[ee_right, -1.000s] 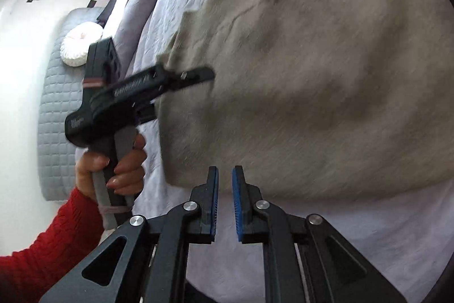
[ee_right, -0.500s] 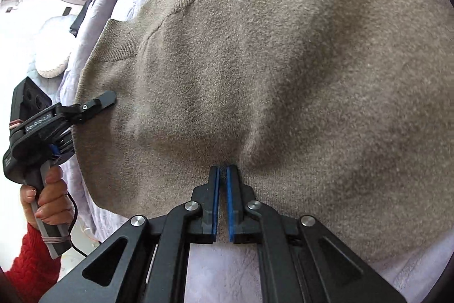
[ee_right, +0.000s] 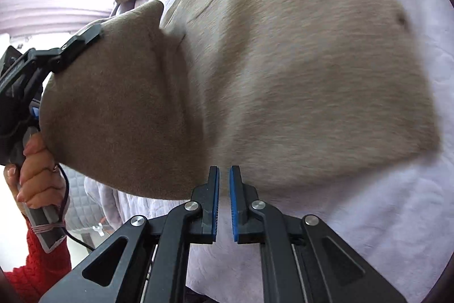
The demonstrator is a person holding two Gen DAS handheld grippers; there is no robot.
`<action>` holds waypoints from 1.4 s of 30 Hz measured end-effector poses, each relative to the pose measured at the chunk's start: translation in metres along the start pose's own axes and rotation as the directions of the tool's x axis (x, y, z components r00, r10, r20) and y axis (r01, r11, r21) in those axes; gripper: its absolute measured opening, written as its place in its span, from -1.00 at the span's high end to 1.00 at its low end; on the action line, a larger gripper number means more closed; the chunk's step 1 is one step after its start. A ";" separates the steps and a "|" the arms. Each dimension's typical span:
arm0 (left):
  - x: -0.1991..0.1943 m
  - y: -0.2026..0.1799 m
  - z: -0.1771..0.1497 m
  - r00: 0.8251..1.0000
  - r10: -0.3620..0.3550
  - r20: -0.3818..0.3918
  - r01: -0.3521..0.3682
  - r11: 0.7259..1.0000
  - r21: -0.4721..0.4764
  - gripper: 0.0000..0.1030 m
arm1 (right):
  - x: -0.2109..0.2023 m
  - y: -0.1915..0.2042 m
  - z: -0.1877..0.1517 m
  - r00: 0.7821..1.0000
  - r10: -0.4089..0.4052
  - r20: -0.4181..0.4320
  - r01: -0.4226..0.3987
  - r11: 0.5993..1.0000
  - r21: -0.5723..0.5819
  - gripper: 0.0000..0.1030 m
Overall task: Fold small clothes
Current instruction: 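Fold the lifted sweater over with the left tool while the right tool grasps the folded bundle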
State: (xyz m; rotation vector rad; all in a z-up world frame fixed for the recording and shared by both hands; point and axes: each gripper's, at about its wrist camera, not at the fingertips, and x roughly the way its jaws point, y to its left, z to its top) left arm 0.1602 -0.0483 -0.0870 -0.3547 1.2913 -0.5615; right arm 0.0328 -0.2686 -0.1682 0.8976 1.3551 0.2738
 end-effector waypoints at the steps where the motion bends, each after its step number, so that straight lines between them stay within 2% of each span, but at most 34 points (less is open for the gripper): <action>1: 0.013 -0.013 0.001 1.000 0.010 -0.011 -0.010 1.000 0.018 0.70 | -0.004 -0.005 -0.001 1.000 0.001 0.012 -0.001 1.000 0.013 0.84; 3: 0.039 -0.038 -0.002 0.998 0.055 -0.039 -0.053 0.997 0.062 0.70 | -0.014 -0.019 0.000 1.000 0.001 0.031 -0.002 0.999 0.039 0.84; 5: 0.072 -0.064 -0.007 0.985 0.163 -0.062 -0.153 0.979 0.136 0.70 | -0.024 -0.039 -0.001 0.999 0.002 0.045 -0.005 0.997 0.074 0.84; 8: 0.113 -0.087 -0.020 0.944 0.324 -0.057 -0.301 0.920 0.252 0.69 | -0.032 -0.060 -0.004 0.998 0.008 0.057 -0.015 0.993 0.118 0.84; 11: 0.126 -0.103 -0.031 0.911 0.412 -0.012 -0.387 0.866 0.317 0.69 | -0.037 -0.074 -0.006 0.998 0.012 0.068 -0.022 0.990 0.140 0.84; 14: 0.127 -0.116 -0.037 0.879 0.476 0.020 -0.449 0.813 0.372 0.69 | -0.042 -0.084 -0.005 0.996 0.033 0.081 -0.046 0.986 0.160 0.84; 17: 0.125 -0.126 -0.041 0.856 0.515 0.042 -0.485 0.772 0.411 0.69 | -0.050 -0.087 -0.004 0.994 0.050 0.098 -0.066 0.984 0.167 0.84; 20: 0.122 -0.133 -0.041 0.840 0.540 0.053 -0.509 0.751 0.421 0.69 | -0.054 -0.093 0.004 0.989 0.086 0.121 -0.107 0.978 0.177 0.83; 22: 0.123 -0.140 -0.043 0.835 0.547 0.057 -0.516 0.743 0.426 0.68 | -0.054 -0.095 0.008 0.984 0.116 0.139 -0.140 0.972 0.186 0.81; 24: 0.120 -0.146 -0.044 0.837 0.545 0.060 -0.514 0.741 0.433 0.68 | -0.052 -0.095 0.015 0.977 0.141 0.160 -0.171 0.966 0.194 0.74; 27: 0.115 -0.155 -0.049 0.868 0.495 0.048 -0.460 0.763 0.453 0.68 | -0.046 -0.092 0.024 0.968 0.175 0.178 -0.211 0.955 0.210 0.61; 30: 0.106 -0.165 -0.056 0.895 0.443 0.051 -0.410 0.775 0.481 0.68 | -0.041 -0.088 0.032 0.964 0.193 0.182 -0.231 0.948 0.218 0.50; 33: 0.088 -0.160 -0.057 0.931 0.362 0.045 -0.342 0.822 0.456 0.68 | -0.039 -0.086 0.036 0.960 0.207 0.190 -0.249 0.941 0.229 0.48; 34: 0.082 -0.157 -0.056 0.938 0.343 0.049 -0.329 0.836 0.440 0.68 | -0.040 -0.088 0.036 0.956 0.217 0.199 -0.262 0.935 0.238 0.47; 36: 0.067 -0.145 -0.051 0.946 0.315 0.071 -0.316 0.861 0.399 0.68 | -0.044 -0.097 0.033 0.945 0.245 0.218 -0.298 0.918 0.261 0.45; 38: 0.052 -0.128 -0.045 0.947 0.306 0.102 -0.322 0.880 0.350 0.67 | -0.048 -0.106 0.031 0.923 0.291 0.250 -0.358 0.888 0.287 0.29; 39: 0.047 -0.118 -0.042 0.942 0.316 0.117 -0.337 0.884 0.324 0.42 | -0.049 -0.111 0.030 0.908 0.320 0.272 -0.396 0.868 0.301 0.25; 40: 0.041 -0.106 -0.039 0.936 0.327 0.132 -0.352 0.889 0.293 -0.42 | -0.051 -0.116 0.028 0.892 0.345 0.292 -0.430 0.847 0.313 0.17; 41: 0.035 -0.096 -0.037 0.931 0.330 0.160 -0.362 0.893 0.268 -0.78 | -0.052 -0.120 0.028 0.875 0.369 0.314 -0.465 0.823 0.328 0.10; 42: 0.028 -0.087 -0.035 0.924 0.326 0.200 -0.370 0.896 0.248 -0.92 | -0.052 -0.125 0.027 0.857 0.392 0.334 -0.498 0.796 0.344 0.09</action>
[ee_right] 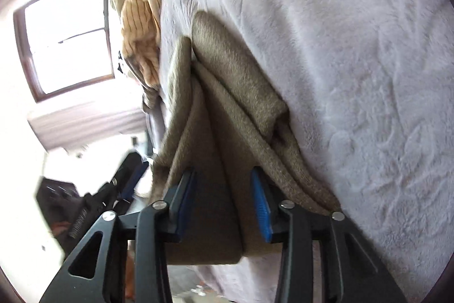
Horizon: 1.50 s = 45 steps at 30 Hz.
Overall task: Fold small clothes
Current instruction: 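Fold the lifted sweater over with the left tool while the right tool grasps the folded bundle, then release the folded sweater with the right tool and lift it away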
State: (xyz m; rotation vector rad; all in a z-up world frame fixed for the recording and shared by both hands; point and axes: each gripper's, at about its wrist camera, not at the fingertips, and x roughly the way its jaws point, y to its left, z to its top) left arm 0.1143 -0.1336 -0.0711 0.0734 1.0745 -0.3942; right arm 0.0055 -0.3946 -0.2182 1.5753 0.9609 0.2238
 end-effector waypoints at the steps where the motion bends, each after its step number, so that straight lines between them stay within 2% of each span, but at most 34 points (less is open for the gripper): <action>1: -0.001 0.009 -0.001 1.000 0.014 0.017 -0.014 1.000 -0.010 -0.92 | -0.001 -0.002 0.002 1.000 0.028 0.008 -0.028 0.999 0.024 0.09; 4: 0.005 0.031 -0.002 0.999 0.046 -0.009 -0.046 0.999 -0.019 -0.92 | -0.008 -0.010 0.006 0.993 0.115 0.027 -0.117 0.990 0.075 -0.11; 7: 0.015 0.048 -0.004 0.995 0.090 -0.033 -0.091 0.995 -0.039 -0.92 | -0.010 -0.010 0.011 0.990 0.139 0.015 -0.140 0.987 0.077 -0.16; 13: 0.047 0.090 -0.010 0.984 0.131 -0.119 -0.148 0.978 -0.150 -0.92 | 0.021 0.030 0.038 0.996 0.053 -0.066 -0.057 0.997 -0.055 -0.19; 16: 0.051 0.106 -0.013 0.975 0.189 -0.116 -0.209 0.958 -0.196 -0.92 | 0.041 0.054 0.045 0.987 -0.105 -0.118 0.082 0.979 -0.185 -0.17; 17: 0.050 0.111 -0.014 0.972 0.206 -0.111 -0.226 0.952 -0.208 -0.92 | 0.048 0.062 0.046 0.979 -0.164 -0.121 0.131 0.962 -0.241 0.08; 19: 0.049 0.117 -0.013 0.967 0.236 -0.100 -0.253 0.943 -0.216 -0.92 | 0.058 0.083 0.044 0.942 -0.328 -0.071 0.277 0.881 -0.383 0.73; 20: 0.048 0.118 -0.012 0.964 0.248 -0.094 -0.263 0.941 -0.212 -0.92 | 0.060 0.094 0.040 0.926 -0.377 -0.037 0.321 0.833 -0.451 0.73; 21: 0.047 0.117 -0.012 0.964 0.252 -0.085 -0.264 0.942 -0.205 -0.92 | 0.058 0.106 0.032 0.925 -0.381 -0.011 0.322 0.797 -0.510 0.73; 24: 0.044 0.108 -0.011 0.970 0.234 -0.061 -0.241 0.956 -0.167 -0.92 | 0.047 0.133 0.018 0.940 -0.339 0.044 0.297 0.746 -0.596 0.73; 27: 0.055 0.089 -0.014 0.971 0.226 -0.073 -0.233 0.968 -0.095 -0.92 | 0.034 0.127 0.020 0.938 -0.336 0.089 0.324 0.752 -0.573 0.73; 30: 0.072 0.075 -0.019 0.969 0.235 -0.074 -0.238 0.970 -0.042 -0.95 | 0.030 0.089 0.038 0.923 -0.374 0.090 0.369 0.799 -0.474 0.73; 33: 0.079 0.074 -0.021 0.970 0.231 -0.079 -0.236 0.970 -0.055 -0.98 | 0.035 0.060 0.055 0.926 -0.376 0.044 0.362 0.844 -0.397 0.71; 35: 0.078 0.079 -0.021 0.974 0.207 -0.092 -0.215 0.973 -0.083 -0.98 | 0.035 0.061 0.056 0.924 -0.380 0.047 0.366 0.844 -0.392 0.66; 36: 0.076 0.081 -0.021 0.975 0.201 -0.099 -0.210 0.973 -0.091 -0.98 | 0.033 0.065 0.055 0.911 -0.407 0.063 0.396 0.825 -0.403 0.63; 37: 0.072 0.083 -0.020 0.974 0.200 -0.103 -0.210 0.973 -0.094 -0.98 | 0.032 0.071 0.052 0.890 -0.446 0.091 0.441 0.795 -0.417 0.46; 38: 0.068 0.084 -0.019 0.973 0.206 -0.106 -0.216 0.972 -0.092 -0.98 | 0.029 0.077 0.048 0.869 -0.479 0.121 0.480 0.760 -0.438 0.44; 40: 0.060 0.085 -0.019 0.970 0.217 -0.109 -0.226 0.971 -0.080 -0.98 | 0.021 0.088 0.041 0.841 -0.513 0.172 0.528 0.710 -0.466 0.44; 42: 0.049 0.085 -0.021 0.971 0.215 -0.107 -0.223 0.972 -0.069 -0.98 | 0.005 0.099 0.031 0.808 -0.539 0.238 0.579 0.652 -0.490 0.61; 43: 0.042 0.085 -0.023 0.973 0.205 -0.107 -0.213 0.975 -0.069 -0.98 | -0.004 0.103 0.027 0.802 -0.542 0.252 0.588 0.639 -0.496 0.78; 45: 0.033 0.083 -0.027 0.977 0.181 -0.110 -0.189 0.979 -0.071 -0.98 | -0.016 0.112 0.016 0.810 -0.526 0.258 0.577 0.639 -0.509 0.80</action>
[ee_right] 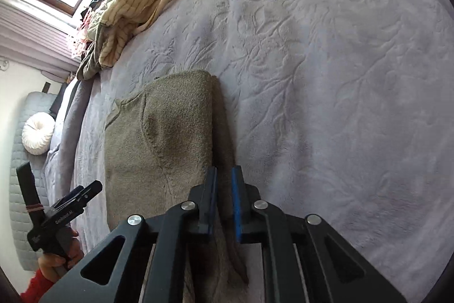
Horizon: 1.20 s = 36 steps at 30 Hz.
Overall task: Fold small clothes
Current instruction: 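Release the folded sweater with the right tool and lift it away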
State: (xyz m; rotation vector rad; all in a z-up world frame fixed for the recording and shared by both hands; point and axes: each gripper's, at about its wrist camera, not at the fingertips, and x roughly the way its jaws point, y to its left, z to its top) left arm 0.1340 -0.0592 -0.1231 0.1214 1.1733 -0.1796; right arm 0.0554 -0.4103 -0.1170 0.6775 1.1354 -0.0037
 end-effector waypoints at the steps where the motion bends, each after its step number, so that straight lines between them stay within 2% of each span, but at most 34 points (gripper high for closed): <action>1: -0.004 -0.002 -0.003 1.000 -0.012 -0.002 0.012 1.000 0.002 -0.98 | -0.008 0.001 -0.004 1.000 0.016 0.001 -0.016 1.000 -0.007 0.80; 4: -0.013 -0.013 -0.014 0.999 -0.045 -0.018 0.046 0.999 0.012 -0.98 | -0.022 0.020 -0.015 0.998 0.063 -0.015 -0.064 0.996 -0.064 0.80; 8: -0.012 -0.033 -0.037 0.995 -0.071 -0.067 0.075 0.996 0.049 -0.98 | -0.020 0.044 -0.038 0.992 0.094 -0.086 -0.105 0.985 -0.137 0.80; 10: -0.004 -0.042 -0.055 0.993 -0.052 -0.105 0.060 0.995 0.081 -0.98 | -0.011 0.050 -0.051 0.992 0.052 -0.117 -0.073 0.980 -0.185 0.80; 13: 0.014 -0.046 -0.083 0.985 -0.013 -0.172 0.034 0.992 0.120 -0.98 | 0.005 0.039 -0.071 0.985 -0.054 -0.162 0.017 0.975 -0.221 0.80; 15: 0.020 -0.043 -0.096 0.980 -0.032 -0.196 0.052 0.994 0.097 -0.98 | 0.013 0.024 -0.081 0.978 -0.099 -0.183 0.061 0.977 -0.204 0.86; 17: 0.021 -0.035 -0.103 0.975 -0.077 -0.207 0.086 0.996 0.038 -0.98 | 0.013 0.009 -0.086 0.977 -0.079 -0.196 0.048 0.986 -0.158 0.91; 20: 0.022 -0.031 -0.107 0.970 -0.100 -0.222 0.102 0.995 0.000 -0.98 | 0.010 0.005 -0.092 0.978 -0.071 -0.197 0.041 0.988 -0.150 0.92; 24: 0.018 -0.038 -0.109 0.975 -0.073 -0.210 0.080 0.997 0.024 -0.98 | 0.001 0.012 -0.093 0.978 -0.091 -0.188 0.060 0.985 -0.162 0.90; 25: 0.018 -0.042 -0.108 0.977 -0.064 -0.205 0.073 0.997 0.036 -0.98 | -0.004 0.013 -0.091 0.982 -0.076 -0.172 0.050 0.987 -0.151 0.81; 27: 0.017 -0.046 -0.109 0.978 -0.056 -0.201 0.067 0.997 0.046 -0.98 | -0.014 0.016 -0.086 0.990 -0.063 -0.125 0.044 0.989 -0.144 0.79; 31: 0.016 -0.045 -0.110 0.977 -0.062 -0.203 0.070 0.997 0.033 -0.98 | -0.017 0.018 -0.069 0.995 -0.047 -0.084 0.037 0.993 -0.112 0.42; 34: 0.017 -0.045 -0.111 0.977 -0.060 -0.204 0.067 0.997 0.028 -0.98 | -0.010 0.021 -0.060 0.996 -0.016 -0.086 0.007 0.994 -0.105 0.42; 36: 0.017 -0.042 -0.110 0.977 -0.061 -0.202 0.068 0.997 0.026 -0.98 | -0.004 0.020 -0.059 0.996 -0.036 -0.077 0.027 0.994 -0.104 0.67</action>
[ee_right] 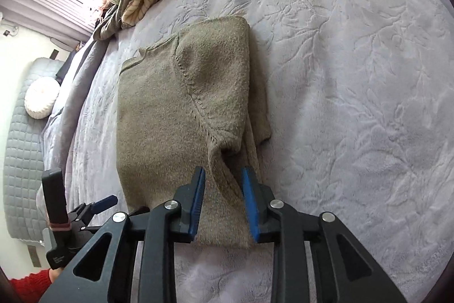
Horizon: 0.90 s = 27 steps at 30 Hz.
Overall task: Fold small clothes
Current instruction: 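Release the folded sweater with the right tool and lift it away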
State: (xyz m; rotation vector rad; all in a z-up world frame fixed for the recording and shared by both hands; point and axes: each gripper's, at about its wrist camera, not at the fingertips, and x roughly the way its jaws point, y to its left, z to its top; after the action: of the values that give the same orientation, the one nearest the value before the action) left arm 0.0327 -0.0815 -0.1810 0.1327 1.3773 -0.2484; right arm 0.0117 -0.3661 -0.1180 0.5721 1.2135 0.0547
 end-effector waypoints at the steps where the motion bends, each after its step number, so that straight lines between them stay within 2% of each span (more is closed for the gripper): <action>1: -0.002 0.002 0.003 1.000 -0.003 -0.001 0.003 1.000 -0.002 -0.98 | 0.006 -0.003 0.002 1.000 -0.002 -0.008 0.002 1.000 0.026 0.83; 4: -0.001 0.004 0.004 1.000 -0.015 -0.010 0.014 1.000 -0.009 -0.98 | 0.024 -0.033 -0.002 0.997 0.064 -0.039 -0.056 0.982 0.183 0.83; 6: 0.003 0.007 0.004 1.000 -0.013 -0.013 0.013 1.000 -0.010 -0.98 | 0.028 -0.044 -0.005 0.994 0.104 -0.035 -0.093 0.964 0.247 0.84; 12: 0.008 0.012 0.006 1.000 -0.016 -0.017 0.016 1.000 -0.011 -0.98 | 0.015 -0.028 -0.008 0.998 0.030 -0.046 -0.023 0.989 0.149 0.79; 13: 0.009 0.013 0.007 1.000 -0.017 -0.019 0.017 1.000 -0.011 -0.98 | 0.013 -0.027 -0.008 0.998 0.028 -0.047 -0.021 0.989 0.149 0.69; 16: 0.010 0.014 0.009 1.000 -0.016 -0.020 0.016 1.000 -0.006 -0.98 | 0.006 -0.031 -0.012 0.998 -0.009 -0.058 0.018 0.987 0.163 0.69; 20: 0.011 0.014 0.010 0.999 -0.023 -0.026 0.023 1.000 -0.002 -0.98 | 0.002 -0.043 -0.020 0.997 -0.006 -0.076 0.022 0.978 0.207 0.68; 27: 0.013 0.014 0.014 0.998 -0.036 -0.049 0.036 0.999 -0.006 -0.98 | 0.007 -0.047 -0.024 0.995 -0.018 -0.101 0.039 0.975 0.217 0.64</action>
State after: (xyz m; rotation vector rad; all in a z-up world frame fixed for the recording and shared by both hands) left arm 0.0518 -0.0729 -0.1914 0.1103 1.4301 -0.2730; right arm -0.0196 -0.3947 -0.1501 0.7514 1.3331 -0.0773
